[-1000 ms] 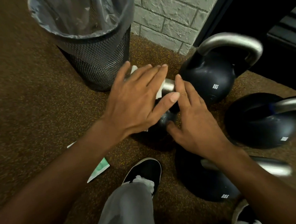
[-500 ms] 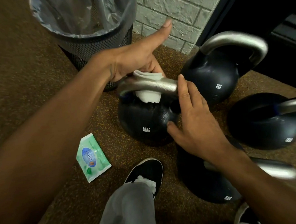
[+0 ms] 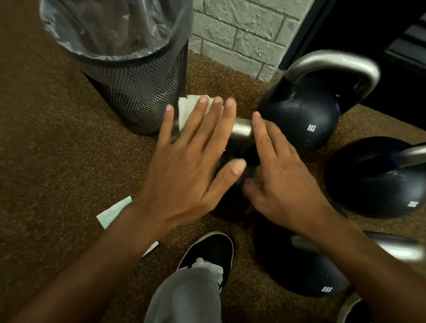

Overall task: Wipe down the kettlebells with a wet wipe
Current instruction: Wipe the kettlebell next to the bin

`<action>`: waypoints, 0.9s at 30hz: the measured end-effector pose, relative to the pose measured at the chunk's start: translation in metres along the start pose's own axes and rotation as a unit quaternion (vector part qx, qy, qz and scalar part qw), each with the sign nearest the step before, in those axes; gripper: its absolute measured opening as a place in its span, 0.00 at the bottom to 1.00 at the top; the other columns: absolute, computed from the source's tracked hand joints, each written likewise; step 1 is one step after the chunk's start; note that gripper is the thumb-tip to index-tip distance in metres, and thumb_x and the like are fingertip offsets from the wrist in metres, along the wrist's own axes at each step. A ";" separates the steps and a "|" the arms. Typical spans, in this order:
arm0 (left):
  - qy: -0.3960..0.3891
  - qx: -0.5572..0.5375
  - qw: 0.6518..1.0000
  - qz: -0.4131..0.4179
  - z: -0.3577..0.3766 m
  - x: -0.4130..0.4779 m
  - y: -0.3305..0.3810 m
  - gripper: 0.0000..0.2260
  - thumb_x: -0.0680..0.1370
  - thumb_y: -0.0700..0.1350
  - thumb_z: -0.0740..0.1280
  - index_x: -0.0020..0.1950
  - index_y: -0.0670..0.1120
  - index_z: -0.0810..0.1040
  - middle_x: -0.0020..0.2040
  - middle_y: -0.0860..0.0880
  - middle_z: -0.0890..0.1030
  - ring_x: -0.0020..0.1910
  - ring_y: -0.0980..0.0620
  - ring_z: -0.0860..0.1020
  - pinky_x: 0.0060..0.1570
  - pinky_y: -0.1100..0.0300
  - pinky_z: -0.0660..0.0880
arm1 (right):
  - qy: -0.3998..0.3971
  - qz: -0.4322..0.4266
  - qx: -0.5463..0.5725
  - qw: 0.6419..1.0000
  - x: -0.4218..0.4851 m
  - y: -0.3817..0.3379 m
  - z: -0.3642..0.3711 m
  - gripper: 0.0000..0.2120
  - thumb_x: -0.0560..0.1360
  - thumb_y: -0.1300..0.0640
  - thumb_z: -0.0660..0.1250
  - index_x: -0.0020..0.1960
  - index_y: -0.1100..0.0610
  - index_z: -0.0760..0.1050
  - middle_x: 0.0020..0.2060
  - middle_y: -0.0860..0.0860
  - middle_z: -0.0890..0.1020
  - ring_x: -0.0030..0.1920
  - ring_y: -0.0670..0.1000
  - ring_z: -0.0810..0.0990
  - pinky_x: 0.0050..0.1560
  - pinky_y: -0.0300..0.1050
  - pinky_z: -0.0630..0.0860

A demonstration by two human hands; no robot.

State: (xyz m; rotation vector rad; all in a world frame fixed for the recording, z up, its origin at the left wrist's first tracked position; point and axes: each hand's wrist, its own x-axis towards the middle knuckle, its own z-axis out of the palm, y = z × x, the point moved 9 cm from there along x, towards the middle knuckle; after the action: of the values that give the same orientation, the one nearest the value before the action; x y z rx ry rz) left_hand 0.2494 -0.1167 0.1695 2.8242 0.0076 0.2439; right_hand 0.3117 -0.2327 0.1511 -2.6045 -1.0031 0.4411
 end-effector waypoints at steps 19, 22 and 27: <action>0.147 -0.206 0.953 -0.167 0.006 -0.039 -0.078 0.28 0.82 0.46 0.58 0.82 0.45 0.58 0.81 0.48 0.62 0.80 0.55 0.59 0.77 0.39 0.59 | 0.022 -0.112 -0.206 0.972 0.032 -0.044 -0.024 0.34 0.83 0.39 0.46 0.81 0.59 0.58 0.76 0.58 0.68 0.76 0.57 0.67 0.78 0.61 0.55; 0.137 -0.178 0.960 -0.166 0.028 -0.047 -0.068 0.29 0.82 0.49 0.57 0.83 0.44 0.56 0.82 0.47 0.61 0.81 0.53 0.58 0.77 0.39 0.58 | 0.003 -0.118 -0.248 0.962 0.044 -0.058 -0.016 0.36 0.82 0.37 0.45 0.81 0.60 0.54 0.77 0.59 0.66 0.77 0.58 0.65 0.78 0.62 0.55; 0.178 -0.223 0.941 -0.182 0.036 -0.046 -0.059 0.29 0.82 0.47 0.56 0.82 0.40 0.57 0.82 0.44 0.60 0.81 0.51 0.58 0.75 0.38 0.63 | 0.008 -0.205 -0.336 0.919 0.051 -0.091 0.009 0.34 0.83 0.40 0.47 0.80 0.62 0.55 0.77 0.62 0.64 0.78 0.61 0.63 0.77 0.63 0.56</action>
State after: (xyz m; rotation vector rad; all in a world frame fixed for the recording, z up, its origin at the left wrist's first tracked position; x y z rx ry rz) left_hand 0.2114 -0.0728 0.1100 2.2401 0.4859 0.5823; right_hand 0.2911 -0.1321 0.1700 -2.8046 -1.9150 -0.0534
